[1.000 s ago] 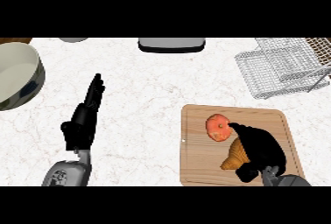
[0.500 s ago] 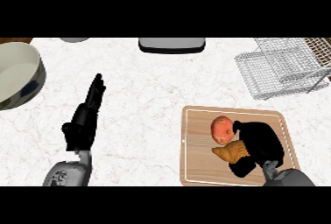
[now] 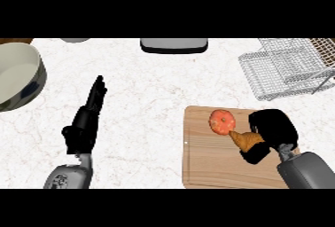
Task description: Pick the croissant from the cutting board and place it in the tiered basket
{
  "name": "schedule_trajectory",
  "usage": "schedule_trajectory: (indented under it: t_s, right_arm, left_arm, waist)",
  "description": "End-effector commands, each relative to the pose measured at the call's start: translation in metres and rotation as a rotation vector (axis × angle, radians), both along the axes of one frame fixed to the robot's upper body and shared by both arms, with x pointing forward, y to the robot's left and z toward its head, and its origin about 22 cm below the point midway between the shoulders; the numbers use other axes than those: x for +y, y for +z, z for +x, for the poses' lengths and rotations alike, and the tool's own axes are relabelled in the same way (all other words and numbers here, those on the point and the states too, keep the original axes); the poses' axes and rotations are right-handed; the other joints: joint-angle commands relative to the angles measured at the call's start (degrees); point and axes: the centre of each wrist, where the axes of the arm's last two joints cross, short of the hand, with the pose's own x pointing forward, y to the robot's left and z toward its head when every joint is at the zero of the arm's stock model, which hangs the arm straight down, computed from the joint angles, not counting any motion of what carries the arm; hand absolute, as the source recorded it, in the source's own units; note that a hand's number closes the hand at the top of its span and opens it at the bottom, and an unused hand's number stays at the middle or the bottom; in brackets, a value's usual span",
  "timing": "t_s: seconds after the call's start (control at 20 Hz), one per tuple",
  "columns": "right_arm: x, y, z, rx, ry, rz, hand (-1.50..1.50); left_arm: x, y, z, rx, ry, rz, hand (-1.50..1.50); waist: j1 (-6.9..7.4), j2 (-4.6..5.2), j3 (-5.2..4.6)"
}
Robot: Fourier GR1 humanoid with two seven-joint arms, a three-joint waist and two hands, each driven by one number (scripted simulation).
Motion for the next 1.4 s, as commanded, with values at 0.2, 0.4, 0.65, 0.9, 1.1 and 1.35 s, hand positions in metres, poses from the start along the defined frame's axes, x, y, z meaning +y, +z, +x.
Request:
schedule_trajectory:
  t_s: [0.2,0.4,0.65,0.9,1.1,1.35]
  right_arm:
    - [0.003,0.087,-0.006,-0.235,-0.074,0.005,1.50]
    - [-0.020,0.125,-0.023,-0.340,-0.101,0.022,1.50]
    - [-0.017,0.204,-0.023,-0.449,-0.132,0.091,1.50]
    - [-0.053,0.257,-0.049,-0.476,-0.158,0.124,1.50]
    - [-0.047,0.302,-0.030,-0.492,-0.202,0.198,1.50]
    - [-0.045,0.299,0.004,-0.483,-0.232,0.455,1.50]
  left_arm:
    - [0.011,0.001,-0.007,0.005,0.031,0.005,0.00]
    - [0.011,-0.009,0.003,0.000,0.038,-0.011,0.00]
    - [0.002,-0.001,-0.007,0.000,-0.004,-0.005,0.00]
    - [0.011,0.004,-0.002,-0.006,0.010,-0.006,0.00]
    - [0.014,0.009,0.010,0.019,-0.008,0.003,0.00]
    - [0.009,-0.004,-0.004,-0.008,-0.009,0.009,0.00]
  waist:
    - [-0.60,-0.30,0.01]
    - [-1.08,-0.12,0.02]
    - [-0.22,-0.12,0.02]
    - [-0.53,-0.14,0.05]
    - [0.00,0.00,0.00]
    - [0.59,0.04,0.01]
